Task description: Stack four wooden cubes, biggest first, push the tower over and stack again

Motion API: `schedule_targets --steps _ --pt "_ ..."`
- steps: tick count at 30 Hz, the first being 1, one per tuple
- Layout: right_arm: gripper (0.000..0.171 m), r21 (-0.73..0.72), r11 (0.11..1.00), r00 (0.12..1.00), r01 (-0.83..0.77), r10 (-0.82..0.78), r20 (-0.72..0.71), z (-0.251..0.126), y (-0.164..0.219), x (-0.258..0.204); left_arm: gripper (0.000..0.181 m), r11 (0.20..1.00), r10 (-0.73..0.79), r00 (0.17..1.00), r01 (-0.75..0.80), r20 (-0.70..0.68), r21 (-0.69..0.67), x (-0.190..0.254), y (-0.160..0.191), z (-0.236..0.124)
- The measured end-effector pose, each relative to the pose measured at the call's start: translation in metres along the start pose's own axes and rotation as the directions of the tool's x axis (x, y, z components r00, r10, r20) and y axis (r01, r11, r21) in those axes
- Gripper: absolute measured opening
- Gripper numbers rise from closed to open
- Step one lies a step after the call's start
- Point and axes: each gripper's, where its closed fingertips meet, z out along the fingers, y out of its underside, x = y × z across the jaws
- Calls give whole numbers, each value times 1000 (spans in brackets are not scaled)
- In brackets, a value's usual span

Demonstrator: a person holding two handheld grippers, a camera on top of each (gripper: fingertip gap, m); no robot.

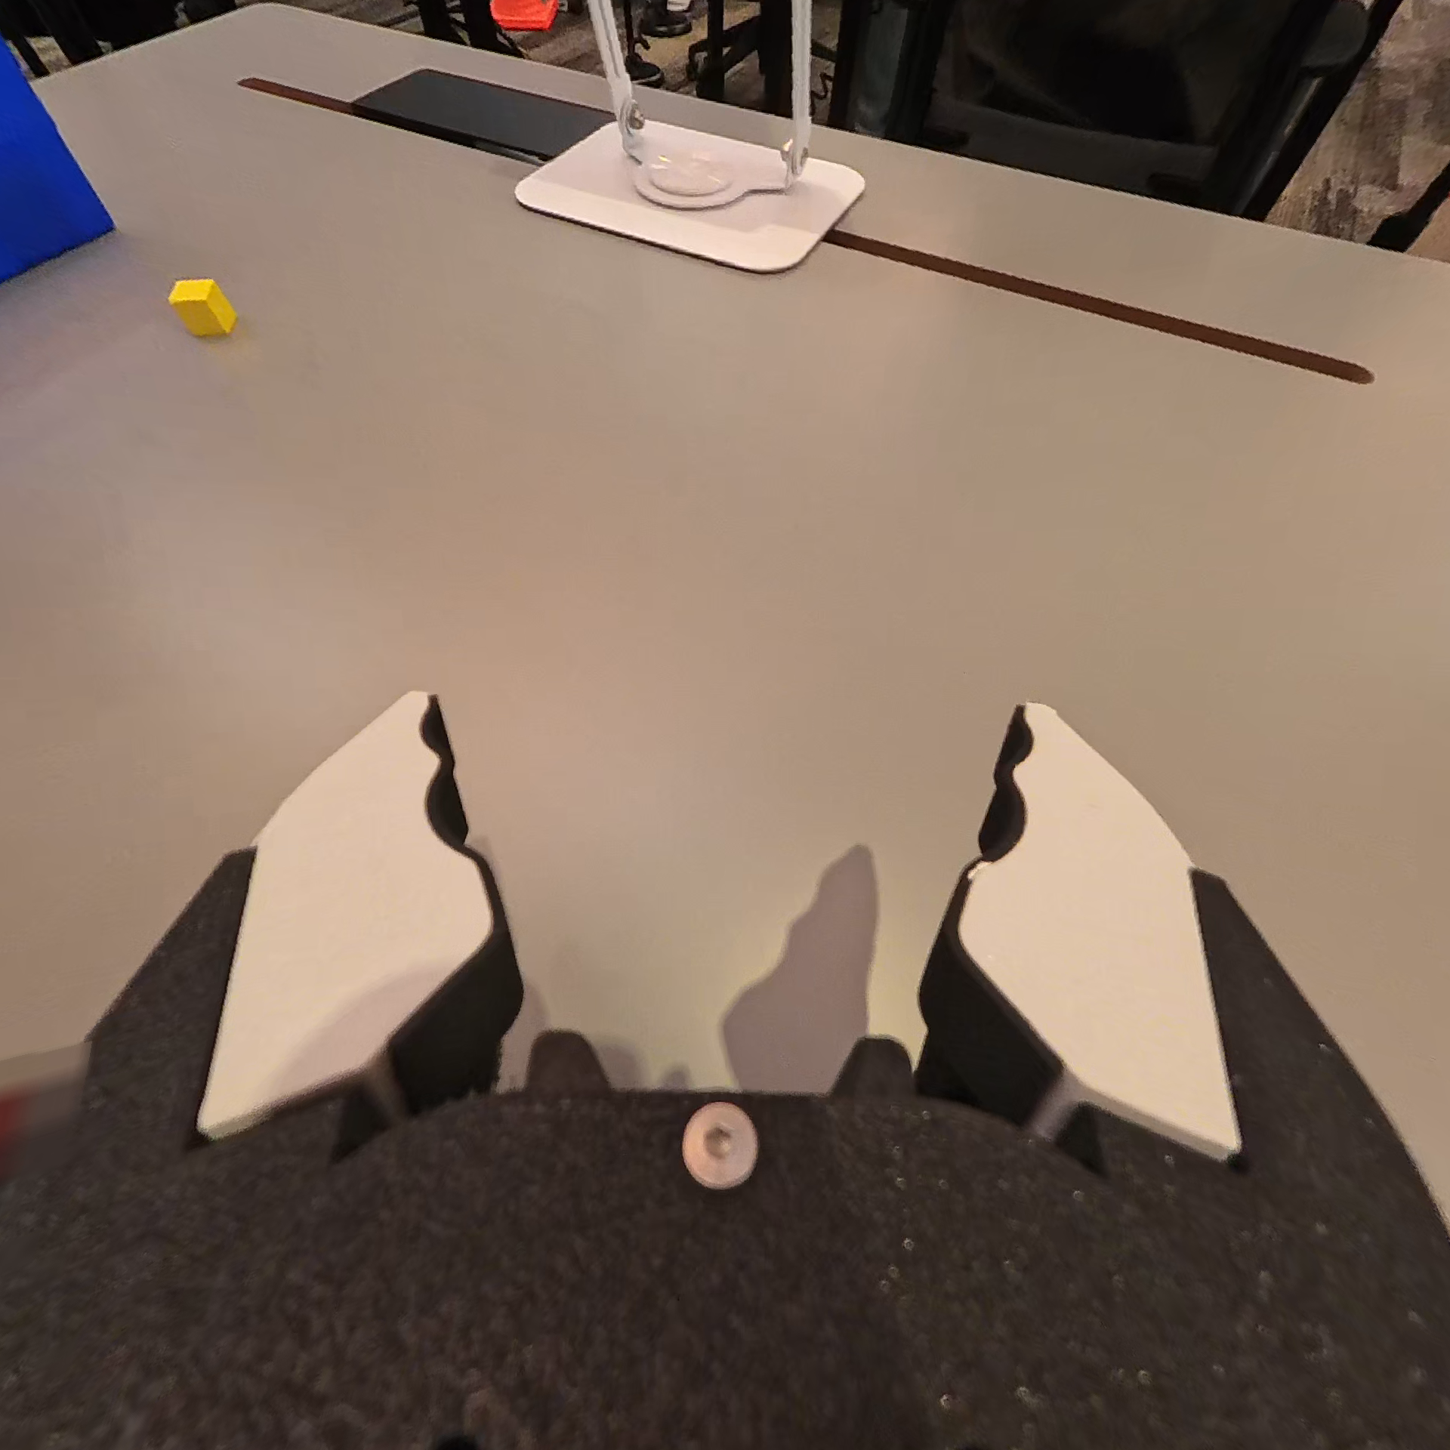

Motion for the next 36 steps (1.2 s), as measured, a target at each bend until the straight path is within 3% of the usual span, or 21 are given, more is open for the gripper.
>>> schedule_targets --steps 1,7,14,26,32,36 --pt "128 -2 1000 1000 3 -3 5 3 -1 -2 28 999 -49 999 49 5 -15 -10 17 2" --pt "128 -21 999 999 27 -26 24 12 -4 -8 28 965 -218 975 222 46 -141 -41 101 39" --pt "128 -24 999 1000 26 -26 2 7 -6 -3 29 936 -239 967 254 89 -242 -53 135 67" --pt "128 -32 999 1000 29 -29 -2 7 -6 -2 29 906 -240 963 268 124 -328 -59 153 79" --pt "129 -21 999 1000 29 -29 -1 5 -8 -3 48 905 -244 963 269 118 -329 -58 151 74" --pt "129 -19 999 999 35 -36 -7 1 -8 -3 67 935 -283 955 296 94 -194 -61 115 46"
